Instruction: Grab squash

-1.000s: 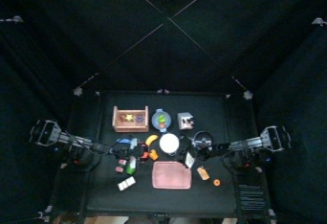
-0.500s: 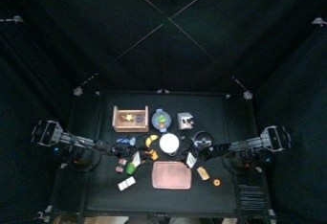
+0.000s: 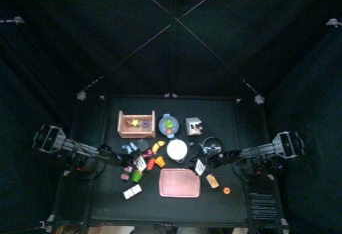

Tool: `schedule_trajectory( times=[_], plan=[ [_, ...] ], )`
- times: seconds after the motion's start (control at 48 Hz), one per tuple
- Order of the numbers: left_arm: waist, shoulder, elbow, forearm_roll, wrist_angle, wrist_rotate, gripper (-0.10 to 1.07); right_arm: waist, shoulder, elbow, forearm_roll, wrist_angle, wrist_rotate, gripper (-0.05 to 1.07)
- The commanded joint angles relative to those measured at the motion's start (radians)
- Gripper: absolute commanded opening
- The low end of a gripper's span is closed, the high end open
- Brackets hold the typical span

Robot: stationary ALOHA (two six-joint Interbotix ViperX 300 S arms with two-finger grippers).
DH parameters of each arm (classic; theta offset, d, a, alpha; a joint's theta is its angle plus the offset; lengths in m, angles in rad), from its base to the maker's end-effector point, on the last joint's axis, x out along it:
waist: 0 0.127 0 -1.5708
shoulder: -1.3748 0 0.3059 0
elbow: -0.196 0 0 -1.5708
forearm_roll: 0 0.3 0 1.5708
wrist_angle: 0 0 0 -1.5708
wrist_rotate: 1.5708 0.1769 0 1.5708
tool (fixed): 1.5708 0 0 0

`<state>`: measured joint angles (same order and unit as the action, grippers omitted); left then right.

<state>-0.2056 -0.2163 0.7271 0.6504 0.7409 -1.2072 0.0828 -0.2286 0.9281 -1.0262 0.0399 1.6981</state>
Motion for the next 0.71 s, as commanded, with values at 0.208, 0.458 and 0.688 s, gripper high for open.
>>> schedule_trajectory(
  times=[0.208,0.458,0.688],
  plan=[
    [-0.011,0.141,-0.160,-0.051,0.094,0.202,0.76,-0.002,-0.014,-0.005,0.000,-0.002,0.003,0.74],
    [-0.011,0.219,-0.202,-0.084,0.087,0.126,0.79,0.003,-0.009,0.003,0.012,-0.003,0.003,0.74],
    [-0.011,0.232,-0.202,-0.092,0.086,0.091,0.93,0.003,-0.003,0.009,0.017,-0.003,0.003,0.74]
  ],
)
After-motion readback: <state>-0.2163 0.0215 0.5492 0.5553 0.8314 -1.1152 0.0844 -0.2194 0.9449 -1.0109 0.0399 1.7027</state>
